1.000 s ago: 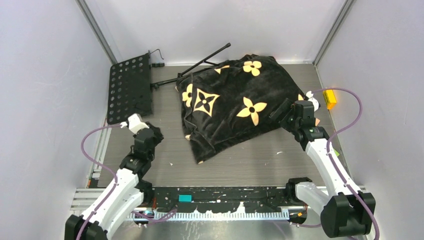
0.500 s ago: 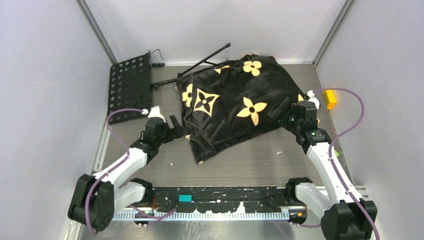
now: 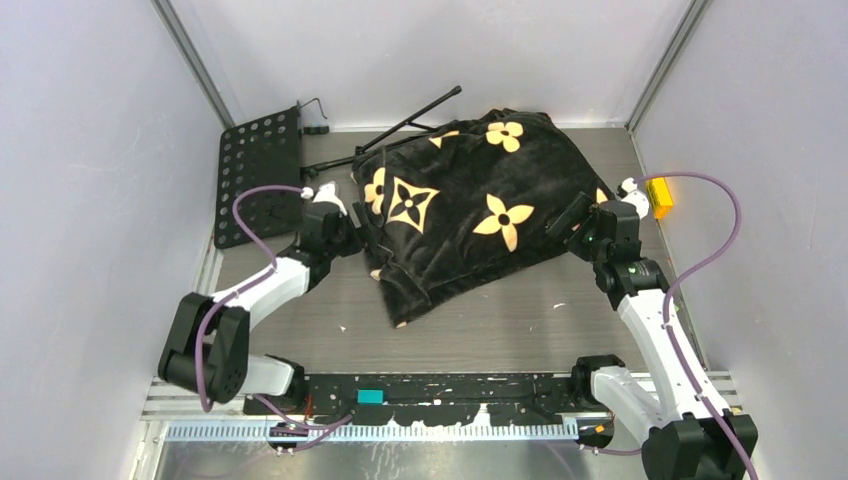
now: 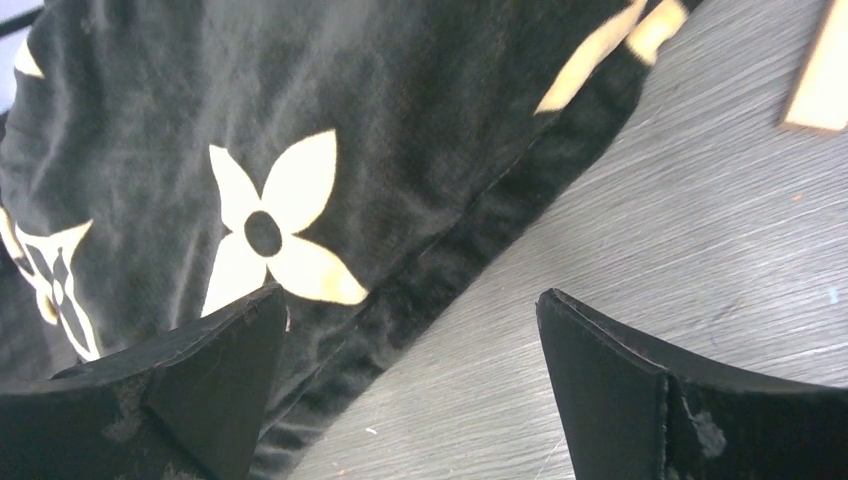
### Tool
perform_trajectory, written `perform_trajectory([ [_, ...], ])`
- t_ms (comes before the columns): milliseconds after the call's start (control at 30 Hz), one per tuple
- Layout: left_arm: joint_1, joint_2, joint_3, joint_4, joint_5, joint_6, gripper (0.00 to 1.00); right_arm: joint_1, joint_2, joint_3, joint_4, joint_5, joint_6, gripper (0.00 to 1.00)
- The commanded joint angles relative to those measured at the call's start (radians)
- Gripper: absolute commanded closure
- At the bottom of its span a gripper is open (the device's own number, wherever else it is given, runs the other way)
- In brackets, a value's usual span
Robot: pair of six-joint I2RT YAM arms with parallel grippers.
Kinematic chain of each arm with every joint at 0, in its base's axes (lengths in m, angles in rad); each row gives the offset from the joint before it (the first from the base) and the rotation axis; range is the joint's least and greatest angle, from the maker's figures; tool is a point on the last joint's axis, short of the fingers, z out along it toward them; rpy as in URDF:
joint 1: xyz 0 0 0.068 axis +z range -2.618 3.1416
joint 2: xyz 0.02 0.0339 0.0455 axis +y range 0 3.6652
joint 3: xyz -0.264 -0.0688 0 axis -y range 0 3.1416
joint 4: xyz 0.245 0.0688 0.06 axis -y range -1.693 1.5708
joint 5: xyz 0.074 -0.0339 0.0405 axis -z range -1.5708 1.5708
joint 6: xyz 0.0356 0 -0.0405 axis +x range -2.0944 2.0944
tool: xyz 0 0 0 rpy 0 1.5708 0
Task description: Remove the pillowcase from the pillow
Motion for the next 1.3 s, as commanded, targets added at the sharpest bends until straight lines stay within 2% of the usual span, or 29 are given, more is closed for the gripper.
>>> perform_trajectory([
  [0,0.001,0.13,0.103,0.013,-0.023,0.003,0.22,-0.004,-0.036,0.074,0.003,0.125,-0.022,0.01],
  [133,0.001,0.228,0.14,0.014,0.025,0.005,0.28,-0.01,-0.006,0.099,-0.036,0.244,-0.024,0.0],
  [167,0.0,0.236,0.143,0.012,0.031,0.013,0.34,-0.016,0.002,0.099,-0.046,0.285,-0.021,0.0],
  [267,0.006,0.217,0.142,-0.02,-0.015,0.041,0.65,-0.082,0.008,0.078,-0.021,0.335,-0.003,0.0],
  [333,0.014,0.17,0.11,-0.022,-0.068,0.049,0.85,-0.138,0.031,0.063,0.02,0.28,0.019,0.01],
  [400,0.035,0.098,0.057,-0.012,-0.117,0.026,0.99,-0.191,0.082,0.069,0.045,0.209,0.055,0.0],
  [600,0.176,-0.112,-0.114,0.002,-0.237,-0.11,1.0,-0.34,0.262,0.036,0.241,-0.021,0.197,0.0],
  [733,0.222,-0.214,-0.21,0.02,-0.295,-0.189,1.0,-0.375,0.362,0.05,0.319,-0.073,0.211,0.0],
  [967,0.233,-0.199,-0.217,0.044,-0.241,-0.201,1.0,-0.375,0.481,0.064,0.37,-0.087,0.195,0.0],
  [1067,0.233,-0.177,-0.204,0.055,-0.204,-0.193,1.0,-0.376,0.546,0.073,0.406,-0.145,0.192,0.01],
  [1267,0.233,-0.173,-0.205,0.107,-0.129,-0.171,1.0,-0.375,0.681,0.107,0.478,-0.206,0.213,0.11],
])
